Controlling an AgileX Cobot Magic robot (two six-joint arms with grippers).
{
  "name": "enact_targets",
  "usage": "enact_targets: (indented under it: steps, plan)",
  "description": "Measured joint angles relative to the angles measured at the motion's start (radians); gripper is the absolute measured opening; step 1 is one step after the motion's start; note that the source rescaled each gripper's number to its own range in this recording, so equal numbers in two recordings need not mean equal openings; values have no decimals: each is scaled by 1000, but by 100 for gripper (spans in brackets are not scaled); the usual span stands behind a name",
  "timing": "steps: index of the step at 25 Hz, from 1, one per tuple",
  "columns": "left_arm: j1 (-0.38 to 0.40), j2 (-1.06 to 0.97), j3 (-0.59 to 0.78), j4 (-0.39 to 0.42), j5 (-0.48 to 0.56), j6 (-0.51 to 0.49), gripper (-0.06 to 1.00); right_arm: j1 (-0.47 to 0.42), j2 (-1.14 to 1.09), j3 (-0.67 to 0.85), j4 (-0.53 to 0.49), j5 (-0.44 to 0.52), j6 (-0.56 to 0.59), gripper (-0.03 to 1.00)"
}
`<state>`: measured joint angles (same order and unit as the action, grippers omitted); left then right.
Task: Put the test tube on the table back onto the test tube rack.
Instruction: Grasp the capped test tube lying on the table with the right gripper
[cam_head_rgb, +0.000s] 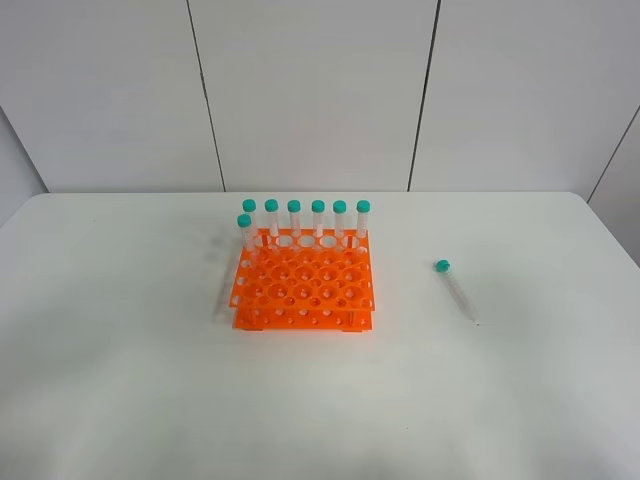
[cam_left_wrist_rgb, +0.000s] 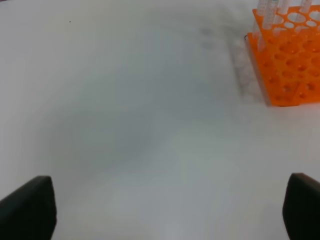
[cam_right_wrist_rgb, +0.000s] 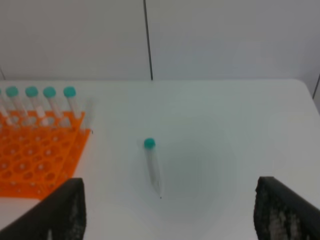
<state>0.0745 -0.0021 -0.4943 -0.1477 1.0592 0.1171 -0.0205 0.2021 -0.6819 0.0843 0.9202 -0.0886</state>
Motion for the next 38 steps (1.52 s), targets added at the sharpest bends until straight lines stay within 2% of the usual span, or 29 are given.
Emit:
enact_targets:
  steps: [8, 12, 16, 20, 25, 28, 30, 33, 38]
  plan:
    - [0, 0, 0, 0, 0, 0, 100, 0, 493, -237, 16, -16, -68, 84]
    - [0, 0, 0, 0, 0, 0, 100, 0, 715, -359, 55, -60, -134, 84]
    - [0, 0, 0, 0, 0, 0, 100, 0, 922, -434, 69, -129, -157, 83]
    - [0, 0, 0, 0, 0, 0, 100, 3, 1108, -447, 70, -135, -169, 83]
    - [0, 0, 0, 0, 0, 0, 100, 104, 1319, -448, -35, -182, -184, 83]
    - [0, 0, 0, 0, 0, 0, 100, 169, 1429, -449, -138, -225, -119, 83]
    - [0, 0, 0, 0, 0, 0, 100, 183, 1497, -454, -188, -237, -64, 83]
    - [0, 0, 0, 0, 0, 0, 100, 183, 1572, -458, -209, -242, -30, 82]
    - [0, 0, 0, 0, 0, 0, 100, 183, 1654, -459, -189, -272, -22, 81]
